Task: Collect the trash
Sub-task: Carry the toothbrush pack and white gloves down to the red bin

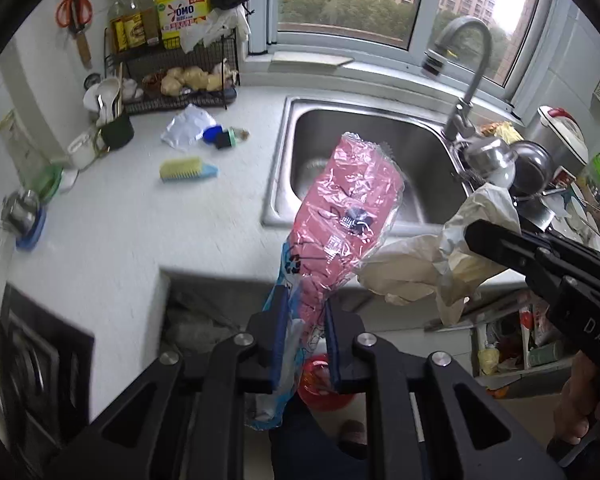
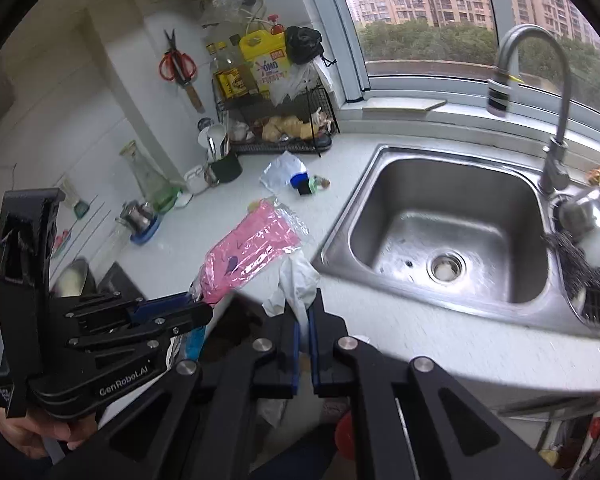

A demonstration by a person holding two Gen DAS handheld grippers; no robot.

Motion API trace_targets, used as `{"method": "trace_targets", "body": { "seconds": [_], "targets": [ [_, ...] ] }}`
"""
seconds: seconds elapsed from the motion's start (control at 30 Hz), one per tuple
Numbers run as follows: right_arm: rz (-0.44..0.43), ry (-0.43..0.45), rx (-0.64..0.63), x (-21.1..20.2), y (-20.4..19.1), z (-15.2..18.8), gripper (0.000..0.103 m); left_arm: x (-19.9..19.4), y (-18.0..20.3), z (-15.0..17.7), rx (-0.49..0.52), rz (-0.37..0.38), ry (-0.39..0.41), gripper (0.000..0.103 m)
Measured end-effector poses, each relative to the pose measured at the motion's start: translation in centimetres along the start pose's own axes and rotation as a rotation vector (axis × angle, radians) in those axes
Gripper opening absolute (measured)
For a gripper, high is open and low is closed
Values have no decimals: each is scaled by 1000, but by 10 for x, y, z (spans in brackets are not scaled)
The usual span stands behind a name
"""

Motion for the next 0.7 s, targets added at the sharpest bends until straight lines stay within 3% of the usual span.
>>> {"method": "trace_targets", "body": {
  "seconds": [0.37,0.7],
  "targets": [
    [-30,-82,17,-40,5,78,4,-17,41,97,-49,-37,-64,15],
    [-42,-176,55,-22,2,117,4,14,45,151,-69,-31,-178,15]
  ]
}}
Point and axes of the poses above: each gripper's, at about its wrist camera, not at the fingertips, and x roughly the way its jaws point, y to its right, z to its underside, the point moved 9 cm from there along x, roughly the way its jaws point, and after that the axes turned 8 degrees about -x, right-handed, at the moved point
